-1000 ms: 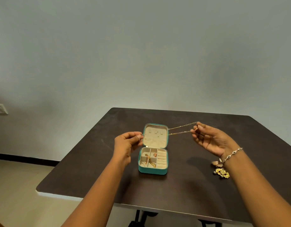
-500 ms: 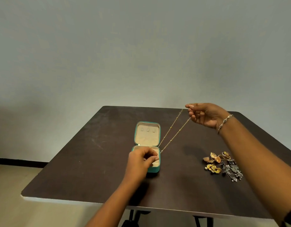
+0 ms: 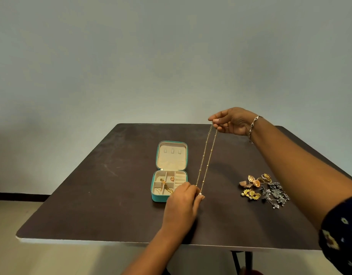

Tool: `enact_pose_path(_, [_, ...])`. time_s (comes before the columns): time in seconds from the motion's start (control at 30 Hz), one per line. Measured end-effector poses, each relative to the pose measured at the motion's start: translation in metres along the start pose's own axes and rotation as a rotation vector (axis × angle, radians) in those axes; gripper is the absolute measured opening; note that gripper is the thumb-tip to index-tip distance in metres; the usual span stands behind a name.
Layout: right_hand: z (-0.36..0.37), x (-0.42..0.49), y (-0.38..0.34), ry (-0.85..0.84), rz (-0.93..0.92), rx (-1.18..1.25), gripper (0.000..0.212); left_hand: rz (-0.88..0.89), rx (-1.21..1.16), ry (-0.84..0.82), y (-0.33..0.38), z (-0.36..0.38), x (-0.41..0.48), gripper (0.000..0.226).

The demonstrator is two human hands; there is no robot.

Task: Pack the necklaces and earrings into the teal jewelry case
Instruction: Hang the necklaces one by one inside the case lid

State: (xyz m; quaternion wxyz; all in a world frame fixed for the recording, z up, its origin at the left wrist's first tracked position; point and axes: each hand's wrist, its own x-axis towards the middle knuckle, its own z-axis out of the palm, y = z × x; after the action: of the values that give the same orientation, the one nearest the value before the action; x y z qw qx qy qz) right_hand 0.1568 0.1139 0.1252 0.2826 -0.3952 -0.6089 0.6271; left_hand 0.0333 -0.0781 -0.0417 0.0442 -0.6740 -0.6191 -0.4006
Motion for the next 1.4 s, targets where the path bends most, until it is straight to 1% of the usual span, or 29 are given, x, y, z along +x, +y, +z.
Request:
enact_pose_path(0.1, [0.001,0.007,0.004,0.009,-0.016,-0.085,0.025,0.023,0.100,0.039,0.003,0.008,-0.002,0.024])
enact_pose_path(0.23, [0.005,0.019,0.018,0.068,-0.094,-0.223,0.026,0.055,0.182,0.051,0.009,0.015,-0.005,0.022])
enact_pose_path(0.33, [0.007,0.029,0.034,0.113,-0.125,-0.285,0.027,0.113,0.230,0.066,0.011,0.021,-0.006,0.013])
enact_pose_path(0.43, [0.007,0.041,0.052,0.143,-0.128,-0.358,0.020,0.109,0.286,0.015,0.012,0.029,-0.009,0.030])
enact_pose_path(0.5, [0.008,0.050,0.066,0.160,-0.141,-0.411,0.019,0.106,0.313,-0.001,0.012,0.034,-0.008,0.034])
enact_pose_path(0.6, [0.009,0.063,0.086,0.184,-0.152,-0.447,0.021,0.103,0.341,-0.029,0.012,0.040,-0.005,0.037])
enact_pose_path(0.67, [0.009,0.074,0.099,0.201,-0.143,-0.467,0.027,0.099,0.354,-0.041,0.012,0.043,-0.003,0.037])
enact_pose_path(0.77, [0.008,0.086,0.114,0.216,-0.132,-0.512,0.021,0.098,0.356,-0.040,0.010,0.049,-0.003,0.038])
enact_pose_path(0.9, [0.009,0.094,0.131,0.220,-0.127,-0.528,0.024,0.103,0.379,-0.040,0.009,0.051,-0.003,0.038])
enact_pose_path(0.97, [0.010,0.097,0.139,0.227,-0.134,-0.557,0.020,0.099,0.383,-0.040,0.010,0.051,-0.002,0.039])
enact_pose_path(1.1, [0.011,0.099,0.144,0.220,-0.140,-0.612,0.020,0.098,0.383,-0.039,0.009,0.051,-0.002,0.040])
enact_pose_path(1.27, [0.013,0.098,0.144,0.219,-0.126,-0.672,0.018,0.098,0.353,-0.048,0.008,0.052,-0.003,0.035])
enact_pose_path(1.37, [0.013,0.096,0.143,0.203,-0.116,-0.668,0.016,0.111,0.338,-0.006,0.006,0.052,-0.005,0.011])
enact_pose_path(1.4, [0.013,0.095,0.143,0.201,-0.118,-0.660,0.016,0.092,0.325,-0.009,0.006,0.051,-0.005,0.019])
